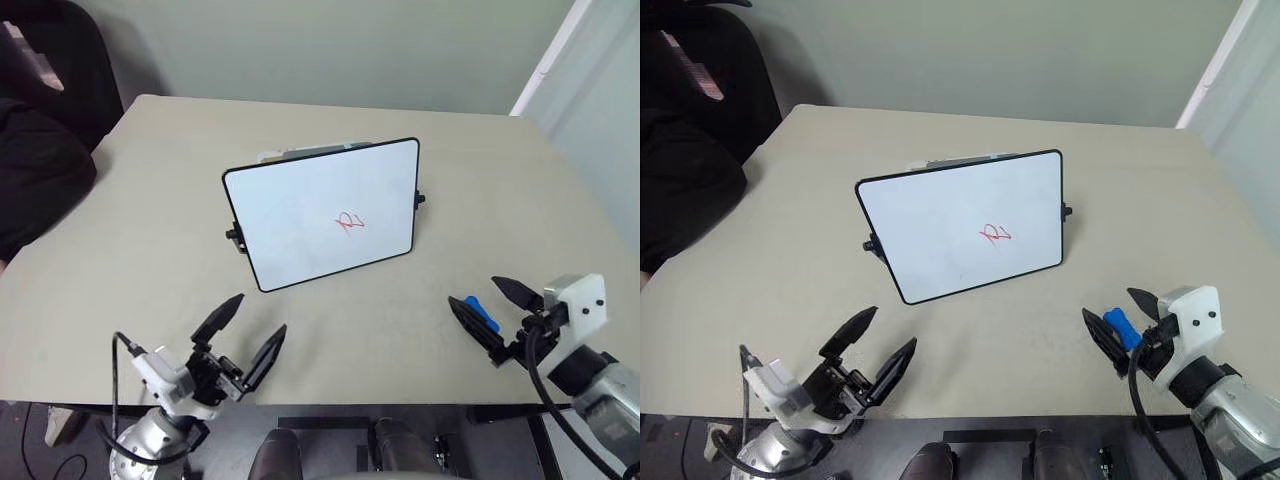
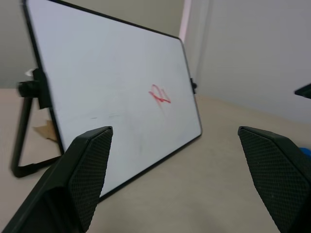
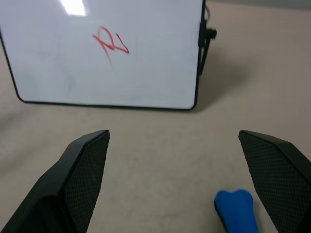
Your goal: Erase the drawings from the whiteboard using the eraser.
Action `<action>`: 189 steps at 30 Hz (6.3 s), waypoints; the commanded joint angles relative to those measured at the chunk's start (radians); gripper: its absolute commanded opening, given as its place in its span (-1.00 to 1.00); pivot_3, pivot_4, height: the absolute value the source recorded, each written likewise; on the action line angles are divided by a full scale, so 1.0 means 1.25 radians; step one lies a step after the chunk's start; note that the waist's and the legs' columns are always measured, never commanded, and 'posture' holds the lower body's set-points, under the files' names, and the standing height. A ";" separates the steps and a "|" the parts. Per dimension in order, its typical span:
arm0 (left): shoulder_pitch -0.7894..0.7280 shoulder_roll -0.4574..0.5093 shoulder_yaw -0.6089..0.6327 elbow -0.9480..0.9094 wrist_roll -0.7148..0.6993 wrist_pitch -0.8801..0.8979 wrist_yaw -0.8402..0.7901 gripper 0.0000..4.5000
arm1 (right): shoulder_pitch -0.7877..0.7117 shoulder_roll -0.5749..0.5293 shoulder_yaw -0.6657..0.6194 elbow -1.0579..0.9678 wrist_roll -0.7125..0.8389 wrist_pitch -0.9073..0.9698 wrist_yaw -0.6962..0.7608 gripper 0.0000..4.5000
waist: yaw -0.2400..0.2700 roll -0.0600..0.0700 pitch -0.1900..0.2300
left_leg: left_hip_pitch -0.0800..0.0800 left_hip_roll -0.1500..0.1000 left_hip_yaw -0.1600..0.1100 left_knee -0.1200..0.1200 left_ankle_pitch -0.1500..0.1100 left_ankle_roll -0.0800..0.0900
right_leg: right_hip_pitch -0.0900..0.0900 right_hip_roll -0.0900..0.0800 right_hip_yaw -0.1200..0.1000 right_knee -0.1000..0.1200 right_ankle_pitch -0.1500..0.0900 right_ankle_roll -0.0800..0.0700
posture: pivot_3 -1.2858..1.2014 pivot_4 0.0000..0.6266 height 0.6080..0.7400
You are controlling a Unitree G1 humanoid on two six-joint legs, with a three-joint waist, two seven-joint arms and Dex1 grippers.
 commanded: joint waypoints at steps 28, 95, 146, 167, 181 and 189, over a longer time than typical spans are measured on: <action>0.005 -0.009 0.045 0.013 -0.017 0.002 -0.015 1.00 | -0.194 -0.145 0.143 0.410 -0.133 0.118 0.209 0.99 | 0.005 0.001 0.000 | 0.000 0.000 0.000 0.000 0.000 0.000 | 0.000 0.000 0.001 0.000 0.000 0.003 | 0.03 -0.52 1.00; -0.012 -0.026 0.043 0.031 0.004 0.008 -0.029 1.00 | -0.945 0.251 0.502 0.576 -0.492 0.221 0.040 -0.74 | -0.009 0.002 0.001 | 0.000 0.000 -0.005 -0.001 0.010 -0.009 | -0.008 0.001 0.000 0.001 0.016 0.004 | 0.03 -0.52 1.00; -0.012 -0.030 0.030 0.039 0.011 0.006 -0.026 1.00 | -0.930 0.289 0.461 0.587 -0.505 0.220 0.126 -0.74 | -0.013 0.003 0.002 | -0.006 0.000 -0.005 0.000 0.014 -0.013 | -0.012 0.001 0.000 0.001 0.017 0.002 | 0.03 -0.52 1.00; -0.021 -0.030 0.045 0.059 0.001 0.012 -0.026 1.00 | -0.898 0.275 0.511 0.589 -0.514 0.218 0.164 -0.74 | -0.012 0.003 0.002 | -0.007 0.000 -0.005 0.000 0.014 -0.014 | -0.013 0.001 0.000 0.000 0.017 0.002 | 0.03 -0.52 1.00; -0.028 -0.028 0.051 0.067 -0.006 0.015 -0.025 1.00 | -0.886 0.263 0.542 0.587 -0.522 0.223 0.180 -0.74 | -0.011 0.002 0.001 | -0.007 0.000 -0.005 0.000 0.015 -0.014 | -0.013 0.001 0.000 0.000 0.017 0.002 | 0.03 -0.52 1.00; -0.028 -0.029 0.051 0.067 -0.006 0.017 -0.029 1.00 | -0.878 0.262 0.571 0.563 -0.527 0.227 0.185 -0.74 | -0.012 0.002 0.002 | -0.007 0.000 -0.005 0.000 0.015 -0.014 | -0.012 0.001 0.000 0.000 0.018 0.002 | 0.03 -0.52 1.00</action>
